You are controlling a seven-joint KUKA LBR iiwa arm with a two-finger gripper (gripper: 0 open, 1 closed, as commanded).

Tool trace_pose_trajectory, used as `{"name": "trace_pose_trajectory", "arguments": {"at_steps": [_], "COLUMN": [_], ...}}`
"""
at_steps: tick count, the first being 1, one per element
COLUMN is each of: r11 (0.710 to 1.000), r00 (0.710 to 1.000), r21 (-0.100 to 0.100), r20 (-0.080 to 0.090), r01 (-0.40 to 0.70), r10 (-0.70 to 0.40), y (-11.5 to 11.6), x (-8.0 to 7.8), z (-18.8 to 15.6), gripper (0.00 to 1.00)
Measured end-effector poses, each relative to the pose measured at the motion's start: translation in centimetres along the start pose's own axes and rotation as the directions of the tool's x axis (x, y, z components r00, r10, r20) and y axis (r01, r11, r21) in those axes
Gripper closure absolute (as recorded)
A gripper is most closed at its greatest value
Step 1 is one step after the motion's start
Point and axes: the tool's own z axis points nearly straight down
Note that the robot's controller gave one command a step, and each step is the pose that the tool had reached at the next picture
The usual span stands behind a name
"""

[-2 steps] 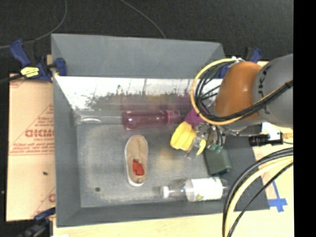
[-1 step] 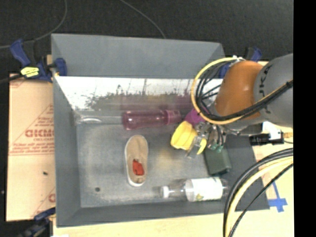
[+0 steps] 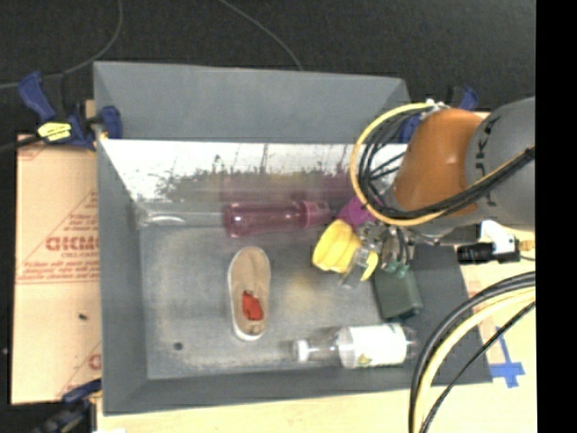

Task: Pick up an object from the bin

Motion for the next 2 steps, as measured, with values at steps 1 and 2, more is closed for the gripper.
{"name": "trace_pose_trajectory", "arguments": {"at_steps": [1, 2], "r11": [1.000, 1.000], "r00": [1.000, 1.000], "r21": [0.000, -0.001], "r20": [0.001, 0.003], "r01": [0.001, 0.002], "r10": [-0.001, -0.002], "y": [0.01, 0.01], "x": [-0.02, -0.07], "z": [-0.45, -0.82], "gripper": [1.00, 1.00]}}
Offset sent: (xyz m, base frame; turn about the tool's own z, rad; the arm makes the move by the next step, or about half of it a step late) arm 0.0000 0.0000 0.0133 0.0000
